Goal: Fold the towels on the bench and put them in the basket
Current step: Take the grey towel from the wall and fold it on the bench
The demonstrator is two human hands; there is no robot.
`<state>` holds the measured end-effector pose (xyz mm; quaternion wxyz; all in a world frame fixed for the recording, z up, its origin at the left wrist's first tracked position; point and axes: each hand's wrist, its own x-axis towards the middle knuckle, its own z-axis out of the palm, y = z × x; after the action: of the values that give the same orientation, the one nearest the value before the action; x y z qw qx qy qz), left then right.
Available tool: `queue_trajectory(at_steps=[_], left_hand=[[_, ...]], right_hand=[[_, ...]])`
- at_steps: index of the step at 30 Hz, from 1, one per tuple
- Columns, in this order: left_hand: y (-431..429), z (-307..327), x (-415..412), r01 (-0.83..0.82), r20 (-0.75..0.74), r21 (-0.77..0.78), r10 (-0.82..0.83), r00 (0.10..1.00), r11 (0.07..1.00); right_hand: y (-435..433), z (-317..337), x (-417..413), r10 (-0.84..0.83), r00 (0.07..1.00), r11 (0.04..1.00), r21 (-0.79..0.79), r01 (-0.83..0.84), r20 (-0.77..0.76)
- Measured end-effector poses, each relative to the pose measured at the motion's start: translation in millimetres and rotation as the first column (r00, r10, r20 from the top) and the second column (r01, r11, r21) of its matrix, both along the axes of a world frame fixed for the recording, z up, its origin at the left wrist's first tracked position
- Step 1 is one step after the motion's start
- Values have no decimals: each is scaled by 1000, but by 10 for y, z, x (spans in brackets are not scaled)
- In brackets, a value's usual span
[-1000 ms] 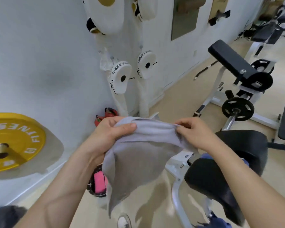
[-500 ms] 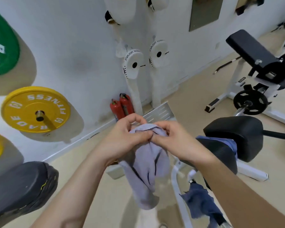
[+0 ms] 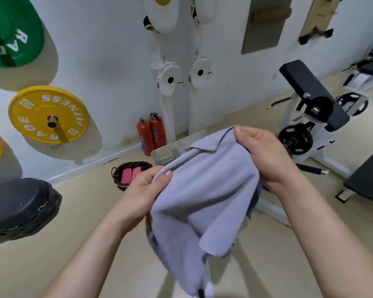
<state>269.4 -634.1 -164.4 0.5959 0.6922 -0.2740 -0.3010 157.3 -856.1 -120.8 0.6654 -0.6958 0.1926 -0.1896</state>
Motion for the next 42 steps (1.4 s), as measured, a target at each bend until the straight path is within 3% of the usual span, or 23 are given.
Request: queue_trajectory(at_steps=[2,3,6,8,10,14,19,23,26,30,32,36,39,42], left_hand=[[-139,254,-172,38,51,-46,-36,998,998],[-234,355,-261,64,88,-58,-59,994,996],[-661,530,-586,169,238,-5,-163,958,986],[-1027,531,-804,254,319,85,-267,909,964],[-1383,468,-993,311,319,145,-342,884,939],[-1987,254,-1153,242,311,247,-314,897,938],[-2412,-92,-1052,121,400,641,-465,790,758],[-2655,-241,-816,-16,455,716,-449,769,698],[-2838,-283,-479,-178,557,678,-341,757,713],[-3078,-400,182,-394,686,487,-61,725,780],[-3195,-437,541,-489,731,416,38,681,767],[-3355,-371,1133,-665,814,238,227,534,708],[-3412,-396,1394,-696,860,126,271,431,707],[-3407,-718,1396,-612,861,165,190,472,773]], right_hand=[[-264,16,-268,-68,995,963,-267,45,-79],[-378,18,-382,-49,993,947,-320,12,-108],[-581,5,-685,221,964,937,-243,-251,-146],[-639,-104,-813,405,903,879,-210,-428,-145],[-727,-294,-910,473,868,838,-226,-497,-154],[-1454,-513,-1095,317,910,859,-325,-395,-267],[-2552,-599,-1215,147,886,761,-522,-385,-439],[-3340,-647,-942,8,887,713,-619,-329,-462],[-3822,-682,-601,-65,863,667,-665,-336,-501],[-4341,-798,30,-175,793,583,-711,-394,-583],[-4577,-807,392,-220,789,547,-742,-388,-574],[-4868,-675,1143,-316,853,506,-834,-218,-415],[-4929,-636,1458,-344,912,484,-874,-34,-226],[-4992,-854,1550,-315,928,533,-846,0,-198]])
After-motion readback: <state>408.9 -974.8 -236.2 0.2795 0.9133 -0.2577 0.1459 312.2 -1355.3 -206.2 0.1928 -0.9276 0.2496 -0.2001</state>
